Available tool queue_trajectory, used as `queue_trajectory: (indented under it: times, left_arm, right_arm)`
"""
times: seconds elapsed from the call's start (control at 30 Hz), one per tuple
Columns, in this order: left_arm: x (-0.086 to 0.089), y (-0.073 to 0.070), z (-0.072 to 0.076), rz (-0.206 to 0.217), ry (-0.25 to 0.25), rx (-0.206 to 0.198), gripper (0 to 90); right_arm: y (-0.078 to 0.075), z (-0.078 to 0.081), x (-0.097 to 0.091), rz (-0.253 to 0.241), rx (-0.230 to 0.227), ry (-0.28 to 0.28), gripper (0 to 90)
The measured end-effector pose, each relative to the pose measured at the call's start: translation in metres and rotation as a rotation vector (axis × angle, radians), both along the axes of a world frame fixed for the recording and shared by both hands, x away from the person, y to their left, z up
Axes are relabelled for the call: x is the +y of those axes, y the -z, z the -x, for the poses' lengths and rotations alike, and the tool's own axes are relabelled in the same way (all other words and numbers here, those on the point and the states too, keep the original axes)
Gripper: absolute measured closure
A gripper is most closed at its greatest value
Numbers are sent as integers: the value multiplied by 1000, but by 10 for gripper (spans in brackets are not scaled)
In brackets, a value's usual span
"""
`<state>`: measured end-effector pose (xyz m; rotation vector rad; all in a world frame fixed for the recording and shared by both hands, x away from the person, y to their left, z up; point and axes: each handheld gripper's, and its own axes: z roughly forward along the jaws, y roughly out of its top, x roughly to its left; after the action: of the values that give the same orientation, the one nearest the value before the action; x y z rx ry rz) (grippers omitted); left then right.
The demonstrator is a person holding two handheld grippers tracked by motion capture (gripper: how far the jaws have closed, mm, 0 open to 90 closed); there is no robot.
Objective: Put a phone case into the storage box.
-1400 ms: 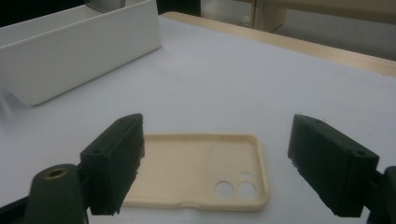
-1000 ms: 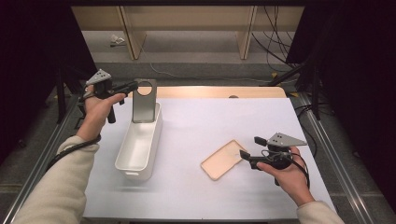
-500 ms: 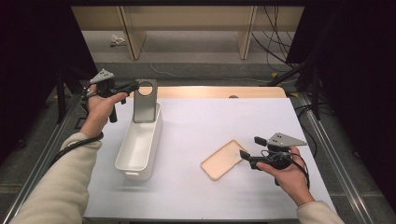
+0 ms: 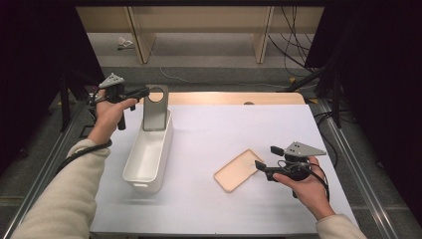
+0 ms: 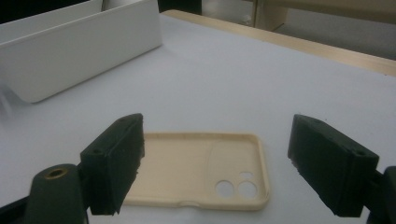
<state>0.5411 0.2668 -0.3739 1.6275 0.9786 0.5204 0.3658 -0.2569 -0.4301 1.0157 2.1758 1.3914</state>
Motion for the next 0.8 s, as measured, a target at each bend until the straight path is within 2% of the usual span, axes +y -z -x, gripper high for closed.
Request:
queue_trajectory:
  times: [0.8]
  left_arm:
    - [-3, 11, -6, -17, 3, 24, 813]
  right_arm:
    - [0, 0, 0, -1, 0, -3, 197]
